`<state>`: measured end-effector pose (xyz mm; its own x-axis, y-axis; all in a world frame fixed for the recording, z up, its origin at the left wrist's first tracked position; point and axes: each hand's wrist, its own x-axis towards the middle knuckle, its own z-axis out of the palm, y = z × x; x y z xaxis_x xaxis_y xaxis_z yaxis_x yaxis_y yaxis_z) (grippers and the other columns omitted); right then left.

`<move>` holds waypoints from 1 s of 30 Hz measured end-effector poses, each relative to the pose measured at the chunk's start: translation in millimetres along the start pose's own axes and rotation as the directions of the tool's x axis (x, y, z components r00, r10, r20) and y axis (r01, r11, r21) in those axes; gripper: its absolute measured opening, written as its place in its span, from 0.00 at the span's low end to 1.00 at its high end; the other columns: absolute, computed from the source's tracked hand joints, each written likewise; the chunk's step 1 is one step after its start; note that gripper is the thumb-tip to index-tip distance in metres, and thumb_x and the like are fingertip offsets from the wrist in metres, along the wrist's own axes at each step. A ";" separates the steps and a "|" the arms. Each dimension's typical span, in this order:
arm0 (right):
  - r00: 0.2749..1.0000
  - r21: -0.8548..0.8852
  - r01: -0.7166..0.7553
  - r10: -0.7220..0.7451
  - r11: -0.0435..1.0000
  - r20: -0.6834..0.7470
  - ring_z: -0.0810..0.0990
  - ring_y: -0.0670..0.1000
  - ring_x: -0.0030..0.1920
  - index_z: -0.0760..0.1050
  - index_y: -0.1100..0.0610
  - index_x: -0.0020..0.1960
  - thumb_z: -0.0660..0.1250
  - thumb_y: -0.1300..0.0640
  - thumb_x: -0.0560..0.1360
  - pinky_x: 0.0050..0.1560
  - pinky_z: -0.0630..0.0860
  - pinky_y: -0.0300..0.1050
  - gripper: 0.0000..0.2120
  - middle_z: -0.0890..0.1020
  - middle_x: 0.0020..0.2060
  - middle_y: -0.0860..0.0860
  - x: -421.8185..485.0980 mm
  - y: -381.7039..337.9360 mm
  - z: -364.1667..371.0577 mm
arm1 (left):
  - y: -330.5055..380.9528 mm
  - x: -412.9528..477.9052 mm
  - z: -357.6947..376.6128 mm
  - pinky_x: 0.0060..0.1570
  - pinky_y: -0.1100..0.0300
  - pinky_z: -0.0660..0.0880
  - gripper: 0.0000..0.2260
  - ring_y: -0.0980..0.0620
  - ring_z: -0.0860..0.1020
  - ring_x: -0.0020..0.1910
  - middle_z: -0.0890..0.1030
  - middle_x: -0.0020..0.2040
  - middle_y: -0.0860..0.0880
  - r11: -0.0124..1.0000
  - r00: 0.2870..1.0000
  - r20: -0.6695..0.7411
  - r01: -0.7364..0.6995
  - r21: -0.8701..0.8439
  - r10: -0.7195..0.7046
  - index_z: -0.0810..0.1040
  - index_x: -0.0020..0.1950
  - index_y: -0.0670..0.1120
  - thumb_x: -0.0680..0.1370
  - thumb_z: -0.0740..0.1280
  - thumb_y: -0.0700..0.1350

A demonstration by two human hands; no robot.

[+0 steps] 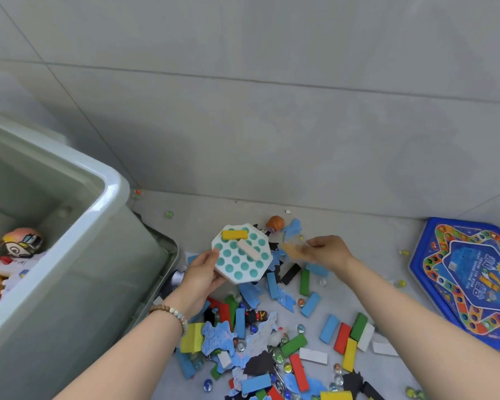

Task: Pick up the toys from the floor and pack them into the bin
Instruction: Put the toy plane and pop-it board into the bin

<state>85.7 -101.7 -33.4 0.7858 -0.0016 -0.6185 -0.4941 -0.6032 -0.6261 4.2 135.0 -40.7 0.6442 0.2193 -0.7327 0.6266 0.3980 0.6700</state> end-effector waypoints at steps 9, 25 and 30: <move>0.979 0.533 0.164 -0.204 0.830 0.016 0.75 0.46 0.43 0.76 0.55 0.45 0.67 0.53 0.75 0.51 0.73 0.40 0.05 0.76 0.39 0.49 -131.8 -156.7 -80.9 | 128.1 -110.6 31.4 0.51 0.54 0.78 0.13 0.47 0.80 0.53 0.80 0.58 0.42 0.973 0.968 0.129 -0.199 -0.118 0.213 0.71 0.63 0.40 0.82 0.57 0.45; 0.848 0.319 0.315 -0.416 0.894 0.328 0.81 0.49 0.41 0.69 0.61 0.60 0.74 0.57 0.69 0.30 0.76 0.38 0.24 0.79 0.53 0.55 -318.7 -287.1 203.9 | 135.5 -291.3 -262.0 0.29 0.63 0.77 0.12 0.51 0.80 0.40 0.81 0.51 0.42 0.920 0.920 -0.171 -0.375 -0.116 0.354 0.74 0.60 0.40 0.82 0.58 0.44; 0.819 0.091 0.384 -0.385 0.919 0.425 0.77 0.49 0.47 0.70 0.61 0.60 0.73 0.59 0.70 0.34 0.72 0.35 0.22 0.77 0.51 0.53 -318.7 -270.5 301.5 | 92.8 -274.4 -348.6 0.35 0.60 0.81 0.13 0.47 0.81 0.46 0.81 0.56 0.40 0.969 0.928 -0.310 -0.237 -0.068 0.205 0.72 0.64 0.38 0.81 0.60 0.42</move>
<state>-143.3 302.5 189.9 0.6758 0.5699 -0.4675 -0.1856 -0.4823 -0.8561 -267.3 422.3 181.1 0.5907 0.5612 -0.5798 0.4253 0.3940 0.8148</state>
